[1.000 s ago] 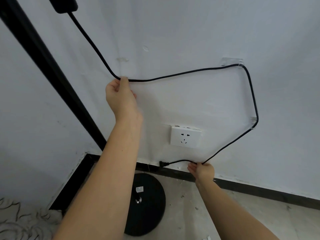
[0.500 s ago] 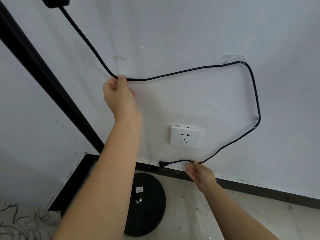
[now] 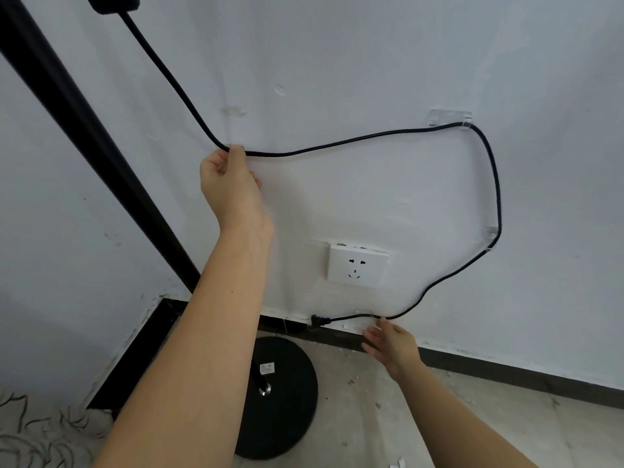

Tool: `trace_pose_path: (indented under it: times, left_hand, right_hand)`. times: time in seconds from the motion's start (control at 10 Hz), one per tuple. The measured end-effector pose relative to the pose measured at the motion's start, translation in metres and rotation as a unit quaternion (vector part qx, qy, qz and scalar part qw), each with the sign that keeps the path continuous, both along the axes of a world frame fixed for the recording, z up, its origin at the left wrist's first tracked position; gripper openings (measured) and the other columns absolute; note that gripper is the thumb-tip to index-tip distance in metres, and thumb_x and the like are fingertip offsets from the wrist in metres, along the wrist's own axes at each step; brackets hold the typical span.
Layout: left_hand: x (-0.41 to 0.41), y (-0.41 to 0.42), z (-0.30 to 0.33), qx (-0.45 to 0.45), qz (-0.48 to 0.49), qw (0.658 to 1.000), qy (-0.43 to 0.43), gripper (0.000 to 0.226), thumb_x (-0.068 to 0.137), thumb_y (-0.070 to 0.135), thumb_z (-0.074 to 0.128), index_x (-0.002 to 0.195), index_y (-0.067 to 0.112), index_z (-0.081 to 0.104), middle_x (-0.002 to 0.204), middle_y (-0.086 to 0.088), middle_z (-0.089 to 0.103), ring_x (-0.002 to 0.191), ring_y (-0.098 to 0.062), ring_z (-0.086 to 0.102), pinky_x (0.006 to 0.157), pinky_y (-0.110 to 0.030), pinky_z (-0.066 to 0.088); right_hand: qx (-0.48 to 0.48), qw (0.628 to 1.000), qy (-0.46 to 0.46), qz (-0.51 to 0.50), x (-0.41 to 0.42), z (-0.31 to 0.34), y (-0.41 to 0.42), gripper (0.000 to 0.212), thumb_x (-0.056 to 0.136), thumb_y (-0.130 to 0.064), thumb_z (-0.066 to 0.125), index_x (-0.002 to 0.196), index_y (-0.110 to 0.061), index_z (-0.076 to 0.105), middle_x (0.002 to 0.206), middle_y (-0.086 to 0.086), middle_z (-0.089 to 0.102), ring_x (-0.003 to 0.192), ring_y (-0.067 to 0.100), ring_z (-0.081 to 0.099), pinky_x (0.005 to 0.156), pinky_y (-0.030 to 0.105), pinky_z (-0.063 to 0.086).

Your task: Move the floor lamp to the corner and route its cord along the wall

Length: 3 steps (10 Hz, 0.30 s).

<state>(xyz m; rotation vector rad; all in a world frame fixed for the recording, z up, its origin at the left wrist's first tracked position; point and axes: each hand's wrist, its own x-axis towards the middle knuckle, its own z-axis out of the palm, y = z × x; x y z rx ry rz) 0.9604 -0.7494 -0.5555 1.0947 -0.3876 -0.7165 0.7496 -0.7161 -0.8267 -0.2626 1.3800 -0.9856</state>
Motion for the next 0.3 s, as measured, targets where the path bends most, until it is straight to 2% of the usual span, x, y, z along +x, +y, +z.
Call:
trace_pose_path:
  times: [0.2, 0.3]
  left_hand:
    - [0.001, 0.001, 0.002, -0.004, -0.014, 1.000, 0.013, 0.011, 0.088, 0.023, 0.059, 0.085, 0.020, 0.050, 0.081, 0.001, 0.051, 0.055, -0.007, 0.044, 0.056, -0.020, 0.044]
    - [0.000, 0.004, -0.004, 0.005, 0.025, 1.000, -0.003, 0.018, 0.086, 0.030, 0.061, 0.085, 0.021, 0.045, 0.091, -0.005, 0.050, 0.064, -0.011, 0.047, 0.063, -0.023, 0.045]
  right_hand:
    - [0.002, 1.000, -0.009, 0.028, -0.007, 0.013, -0.003, 0.036, 0.093, -0.027, 0.058, 0.116, 0.001, 0.053, 0.112, 0.019, 0.059, 0.109, 0.032, 0.059, 0.084, 0.048, 0.052]
    - [0.022, 0.999, 0.027, 0.041, -0.008, 0.021, 0.002, 0.039, 0.093, -0.026, 0.058, 0.122, -0.001, 0.051, 0.118, 0.017, 0.056, 0.109, 0.031, 0.058, 0.086, 0.049, 0.052]
